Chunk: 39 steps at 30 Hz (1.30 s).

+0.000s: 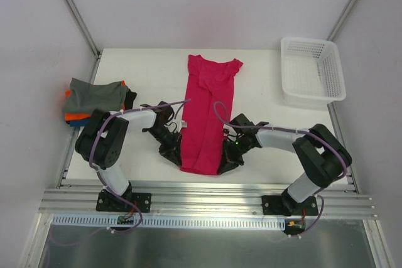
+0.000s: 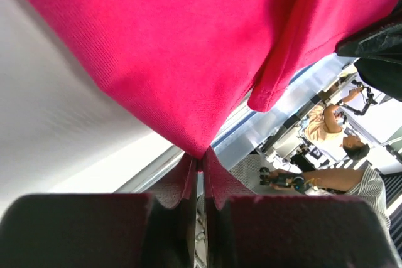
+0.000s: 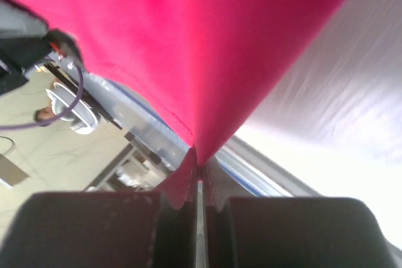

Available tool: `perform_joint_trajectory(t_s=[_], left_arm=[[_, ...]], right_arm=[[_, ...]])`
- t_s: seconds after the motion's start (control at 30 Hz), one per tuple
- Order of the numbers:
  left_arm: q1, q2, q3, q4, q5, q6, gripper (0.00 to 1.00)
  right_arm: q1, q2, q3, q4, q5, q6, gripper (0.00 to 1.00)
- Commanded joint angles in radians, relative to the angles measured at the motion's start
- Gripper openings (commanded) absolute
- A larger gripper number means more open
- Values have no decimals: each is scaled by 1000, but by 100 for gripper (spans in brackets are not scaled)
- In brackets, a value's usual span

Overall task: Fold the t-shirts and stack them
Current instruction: Grab the bottom of the folded rectangular tshirt with both arms, then fold the folded rectangular tshirt in 1/3 of the way

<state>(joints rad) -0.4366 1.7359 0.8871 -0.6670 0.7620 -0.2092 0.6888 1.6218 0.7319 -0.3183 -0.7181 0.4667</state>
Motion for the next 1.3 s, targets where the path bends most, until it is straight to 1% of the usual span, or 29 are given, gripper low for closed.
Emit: perform_joint_trajectory(t_s=[0.0,0.13,0.3,0.47,0.53,0.67,0.8,0.93,1.27], left_arm=[[9,-71,4,-17,46,8,0],[9,-113,39,-43,39,34,0],[9,-116,130,-103,-6,102,0],[7,-93,205,-131,-35,143,0],[9,-72,257,-138,-65,160,0],[7,-32,352,-151,-104,188,0],[7,29,450,-155,-139,200,0],[9,91,535,-154,-194,226,0],[13,205,731,-134,-394,246,0]], right_arm=[[-14,-117,14,-108,19,-94,1],[-64,-169,41,-186,32,-183,0],[-172,-174,80,-266,39,-278,1],[-253,-171,135,-260,55,-324,1],[-276,-160,179,-255,62,-333,1],[-308,-120,268,-243,60,-346,1],[-334,-45,398,-223,62,-365,1],[-360,27,481,-208,66,-375,0],[-413,144,616,-200,72,-396,0]])
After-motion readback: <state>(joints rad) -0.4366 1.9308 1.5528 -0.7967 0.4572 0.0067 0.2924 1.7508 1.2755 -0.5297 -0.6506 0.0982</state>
